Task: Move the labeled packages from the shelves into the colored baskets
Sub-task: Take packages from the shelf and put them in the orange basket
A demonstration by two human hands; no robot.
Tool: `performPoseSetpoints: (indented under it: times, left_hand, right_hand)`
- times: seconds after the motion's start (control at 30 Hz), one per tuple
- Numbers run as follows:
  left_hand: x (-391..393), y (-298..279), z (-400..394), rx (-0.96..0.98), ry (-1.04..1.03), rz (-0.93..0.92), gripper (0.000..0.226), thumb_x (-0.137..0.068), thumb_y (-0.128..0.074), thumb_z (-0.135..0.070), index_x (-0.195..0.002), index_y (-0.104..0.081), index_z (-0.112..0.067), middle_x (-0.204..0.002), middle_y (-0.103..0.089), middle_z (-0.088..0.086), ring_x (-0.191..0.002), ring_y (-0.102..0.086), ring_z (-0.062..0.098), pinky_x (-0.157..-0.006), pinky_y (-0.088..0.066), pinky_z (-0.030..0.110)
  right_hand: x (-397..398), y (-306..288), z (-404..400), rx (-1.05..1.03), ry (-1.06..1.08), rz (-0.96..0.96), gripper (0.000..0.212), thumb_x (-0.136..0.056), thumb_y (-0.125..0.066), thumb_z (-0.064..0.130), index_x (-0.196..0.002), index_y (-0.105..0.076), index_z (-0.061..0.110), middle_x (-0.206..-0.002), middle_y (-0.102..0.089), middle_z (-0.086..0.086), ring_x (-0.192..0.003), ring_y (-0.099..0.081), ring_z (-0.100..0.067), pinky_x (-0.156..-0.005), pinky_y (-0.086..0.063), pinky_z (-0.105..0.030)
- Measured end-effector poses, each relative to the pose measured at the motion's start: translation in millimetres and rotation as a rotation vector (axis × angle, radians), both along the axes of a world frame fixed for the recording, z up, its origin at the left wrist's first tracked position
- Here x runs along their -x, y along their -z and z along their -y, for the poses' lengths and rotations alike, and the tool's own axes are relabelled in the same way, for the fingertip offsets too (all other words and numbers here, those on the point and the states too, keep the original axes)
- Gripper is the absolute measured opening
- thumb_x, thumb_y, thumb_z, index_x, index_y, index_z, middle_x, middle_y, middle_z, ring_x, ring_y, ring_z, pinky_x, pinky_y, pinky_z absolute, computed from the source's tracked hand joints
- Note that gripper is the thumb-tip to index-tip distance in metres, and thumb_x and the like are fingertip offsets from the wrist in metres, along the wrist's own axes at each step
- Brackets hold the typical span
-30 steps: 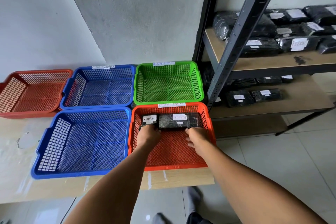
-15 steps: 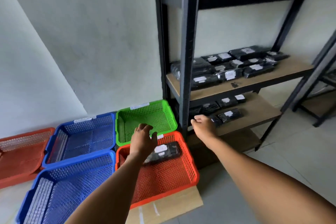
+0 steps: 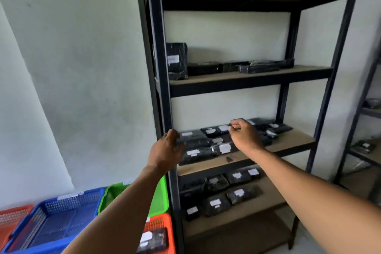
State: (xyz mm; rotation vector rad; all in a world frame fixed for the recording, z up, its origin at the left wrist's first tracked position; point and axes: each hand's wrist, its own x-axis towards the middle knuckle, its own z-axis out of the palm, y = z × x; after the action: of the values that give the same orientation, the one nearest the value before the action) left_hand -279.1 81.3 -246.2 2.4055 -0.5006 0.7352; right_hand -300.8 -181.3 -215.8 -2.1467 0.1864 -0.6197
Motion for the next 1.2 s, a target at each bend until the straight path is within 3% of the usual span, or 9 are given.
performPoseSetpoints:
  times: [0.17,0.3,0.4,0.53,0.67,0.8,1.0,1.13,1.2]
  left_hand:
    - [-4,-69,69,0.019,-0.018,0.126,0.03,-0.095,-0.059,-0.045,-0.113,-0.056,-0.021,-0.086,-0.067,-0.005,-0.068,-0.059,0.018,-0.061,-0.04,0.028]
    - [-20,-118,104,0.055,-0.052,0.254,0.022,-0.092,-0.062,-0.04,-0.101,-0.059,-0.02,-0.083,-0.067,-0.006,-0.072,-0.064,0.023,-0.061,-0.049,0.034]
    - [-41,-151,124,0.09,-0.083,0.292,0.017,-0.091,-0.063,-0.035,-0.097,-0.06,-0.019,-0.078,-0.067,-0.006,-0.074,-0.065,0.028,-0.06,-0.046,0.034]
    - [-80,-186,139,0.103,-0.111,0.34,0.017,-0.09,-0.063,-0.035,-0.095,-0.061,-0.018,-0.087,-0.066,-0.004,-0.079,-0.063,0.024,-0.062,-0.038,0.03]
    - [-133,-211,147,0.169,-0.159,0.27,0.021,-0.089,-0.062,-0.035,-0.1,-0.064,-0.017,-0.096,-0.067,-0.001,-0.088,-0.064,0.024,-0.069,-0.044,0.031]
    - [-185,-225,155,0.294,-0.224,0.071,0.028,-0.088,-0.058,-0.03,-0.11,-0.066,-0.015,-0.106,-0.066,0.004,-0.097,-0.061,0.027,-0.08,-0.047,0.032]
    - [-239,-229,170,0.405,-0.296,-0.155,0.017,-0.085,-0.057,-0.02,-0.091,-0.068,-0.008,-0.078,-0.062,0.004,-0.073,-0.057,0.025,-0.071,-0.05,0.035]
    - [-261,-232,175,0.414,-0.34,-0.201,0.024,-0.085,-0.057,-0.02,-0.093,-0.069,-0.001,-0.074,-0.062,0.006,-0.065,-0.056,0.02,-0.056,-0.039,0.027]
    - [-269,-235,179,0.401,-0.379,-0.196,0.022,-0.086,-0.056,-0.019,-0.091,-0.065,0.001,-0.073,-0.057,0.003,-0.067,-0.054,0.021,-0.062,-0.04,0.027]
  right_hand:
    - [2,-69,68,0.017,-0.028,0.097,0.026,-0.097,-0.061,0.021,-0.121,-0.066,0.011,-0.119,-0.067,-0.005,-0.108,-0.06,-0.018,-0.086,-0.039,-0.021]
    - [-8,-116,104,0.047,-0.032,0.17,0.024,-0.096,-0.062,0.02,-0.116,-0.068,0.01,-0.113,-0.069,-0.004,-0.097,-0.058,-0.011,-0.081,-0.037,-0.017]
    - [-26,-146,125,0.054,-0.042,0.208,0.021,-0.096,-0.063,0.021,-0.114,-0.068,0.011,-0.103,-0.066,0.0,-0.091,-0.056,-0.01,-0.074,-0.036,-0.017]
    - [-59,-176,142,0.053,-0.06,0.257,0.021,-0.095,-0.064,0.023,-0.112,-0.069,0.012,-0.102,-0.067,0.0,-0.094,-0.06,-0.014,-0.083,-0.045,-0.024]
    - [-102,-195,154,0.039,-0.077,0.247,0.017,-0.094,-0.065,0.026,-0.107,-0.07,0.018,-0.096,-0.065,0.008,-0.096,-0.06,-0.013,-0.083,-0.044,-0.023]
    - [-153,-205,158,0.008,-0.109,0.211,0.01,-0.092,-0.066,0.028,-0.097,-0.071,0.022,-0.101,-0.07,0.006,-0.1,-0.064,-0.016,-0.087,-0.049,-0.028]
    - [-223,-214,152,-0.051,-0.165,0.131,0.01,-0.093,-0.063,0.031,-0.087,-0.068,0.025,-0.101,-0.068,0.003,-0.1,-0.066,-0.023,-0.092,-0.056,-0.045]
    - [-264,-218,141,-0.045,-0.22,0.055,0.03,-0.096,-0.062,0.031,-0.106,-0.07,0.004,-0.108,-0.069,-0.014,-0.099,-0.067,-0.033,-0.091,-0.057,-0.048]
    - [-281,-219,135,-0.035,-0.252,0.008,0.032,-0.097,-0.06,0.031,-0.105,-0.068,0.001,-0.101,-0.068,-0.011,-0.09,-0.066,-0.029,-0.083,-0.059,-0.042]
